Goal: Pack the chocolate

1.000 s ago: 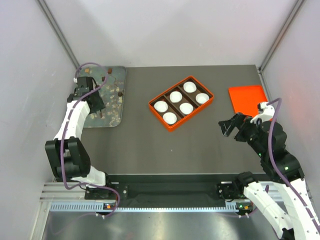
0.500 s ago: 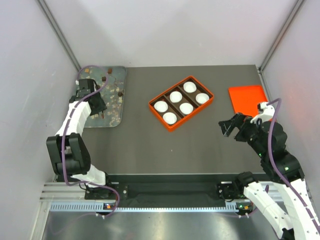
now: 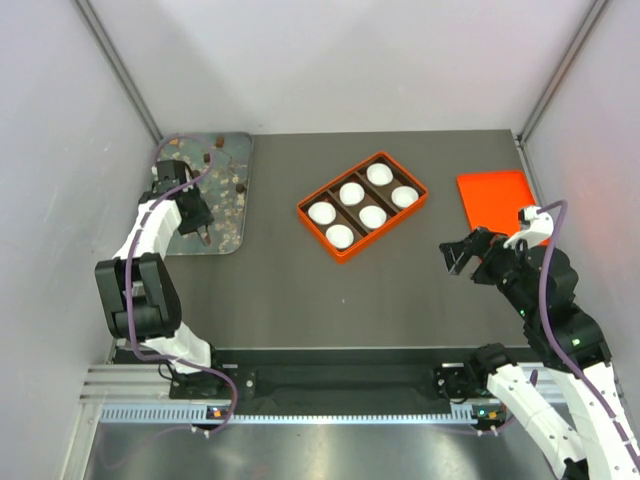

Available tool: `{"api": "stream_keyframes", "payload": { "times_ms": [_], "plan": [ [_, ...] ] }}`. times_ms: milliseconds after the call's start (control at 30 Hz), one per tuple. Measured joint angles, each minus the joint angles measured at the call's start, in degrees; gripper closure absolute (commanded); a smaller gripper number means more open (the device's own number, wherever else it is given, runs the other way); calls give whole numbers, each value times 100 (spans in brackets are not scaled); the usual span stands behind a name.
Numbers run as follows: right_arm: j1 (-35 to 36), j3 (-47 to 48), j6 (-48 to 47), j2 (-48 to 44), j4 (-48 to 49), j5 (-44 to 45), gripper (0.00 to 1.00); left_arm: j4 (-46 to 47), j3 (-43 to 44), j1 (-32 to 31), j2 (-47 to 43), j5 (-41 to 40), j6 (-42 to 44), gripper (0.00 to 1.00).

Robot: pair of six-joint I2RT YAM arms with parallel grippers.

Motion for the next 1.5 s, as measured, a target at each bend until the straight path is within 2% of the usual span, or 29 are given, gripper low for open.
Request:
{"api": "stream_keyframes", "payload": {
  "times_ms": [267,467,900,1000,1267,1500],
  "plan": [
    [0,0,-37,-28,-2,37,0,-68,7,22,13,37,11,61],
    [0,2,-35,-28,-2,35,0,-466,326,26,-96,131,92,66],
    [0,11,37,-11,-4,35,0,-887,1104,-79,-809,1143,273,71],
    [0,11,66,42,-4,37,0,-938,1211,-490,-907,1147,297,71],
    [0,13,127,232,-7,52,0,-1217,1338,-2361,-920,1095,317,75],
    [0,13,210,251,-7,52,0,-1346,1449,-3167,-920,990,319,75]
  ]
}}
